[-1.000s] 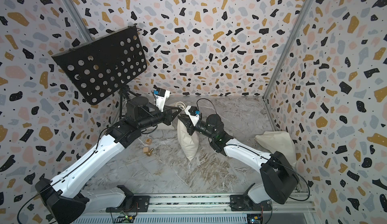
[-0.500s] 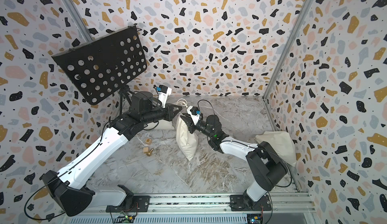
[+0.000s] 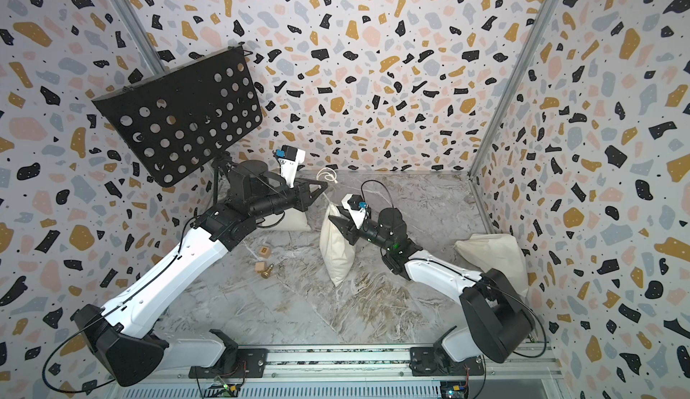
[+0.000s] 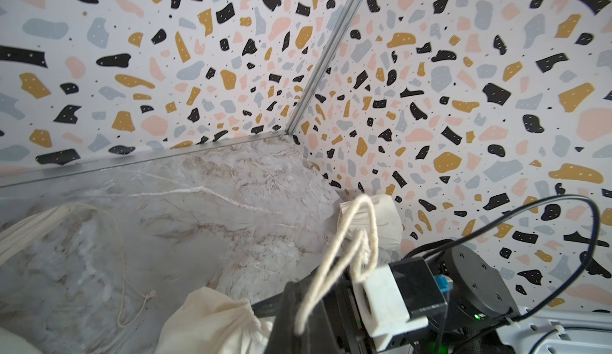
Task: Close the soil bag
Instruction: Frap the soil bag at the center of the board.
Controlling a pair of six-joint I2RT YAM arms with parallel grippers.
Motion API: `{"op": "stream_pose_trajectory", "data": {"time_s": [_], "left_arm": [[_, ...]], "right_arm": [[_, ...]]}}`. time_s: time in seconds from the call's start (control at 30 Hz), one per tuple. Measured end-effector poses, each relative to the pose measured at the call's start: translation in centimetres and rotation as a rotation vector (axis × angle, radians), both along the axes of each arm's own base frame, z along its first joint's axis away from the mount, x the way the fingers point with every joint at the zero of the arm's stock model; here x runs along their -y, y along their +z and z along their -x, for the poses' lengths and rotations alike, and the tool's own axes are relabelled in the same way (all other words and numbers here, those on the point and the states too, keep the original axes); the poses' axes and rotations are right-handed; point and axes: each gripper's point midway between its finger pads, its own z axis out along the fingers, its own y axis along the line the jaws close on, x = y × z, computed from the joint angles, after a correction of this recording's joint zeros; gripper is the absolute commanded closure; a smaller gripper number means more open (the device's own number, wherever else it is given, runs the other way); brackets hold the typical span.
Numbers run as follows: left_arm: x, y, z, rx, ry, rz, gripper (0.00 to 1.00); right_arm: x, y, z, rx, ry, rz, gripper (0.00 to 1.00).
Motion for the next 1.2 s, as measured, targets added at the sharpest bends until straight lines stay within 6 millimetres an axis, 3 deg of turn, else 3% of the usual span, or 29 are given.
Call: {"op": "stream_pose_trajectory", "data": {"time_s": [0.23, 0.33, 0.47, 0.6, 0.7, 0.97, 1.2], "left_arm": [[0.8, 0.5, 0.1, 0.049, -0.042, 0.064, 1.0], [1.1, 1.1, 0.3, 0.069, -0.06, 0.083, 1.0], [1.2, 1.2, 0.5, 0.07, -0.075, 0.087, 1.0], [1.3, 1.3, 0.6, 0.068, -0.08, 0.09, 1.0], [1.3, 1.3, 0.6, 0.068, -0.083, 0.09, 1.0], [1.4, 1.4, 0.8, 0.055, -0.093, 0.103, 1.0], [0.9, 0.2, 0.2, 0.004, -0.049, 0.083, 1.0]], "right_arm": [[1.3, 1.8, 1.4, -0.043, 0.01, 0.036, 0.34], [1.6, 4.1, 2.1, -0.031, 0.022, 0.024, 0.32], [1.5, 7.7, 2.4, 0.02, 0.041, -0.011, 0.33], [0.9, 9.4, 2.2, 0.037, 0.068, -0.027, 0.4], [0.0, 8.9, 1.8, 0.015, 0.09, -0.021, 0.46], [-1.7, 6.2, -0.1, -0.052, 0.087, 0.026, 0.85], [-2.2, 4.0, -1.3, -0.012, 0.06, 0.041, 0.92]]}}
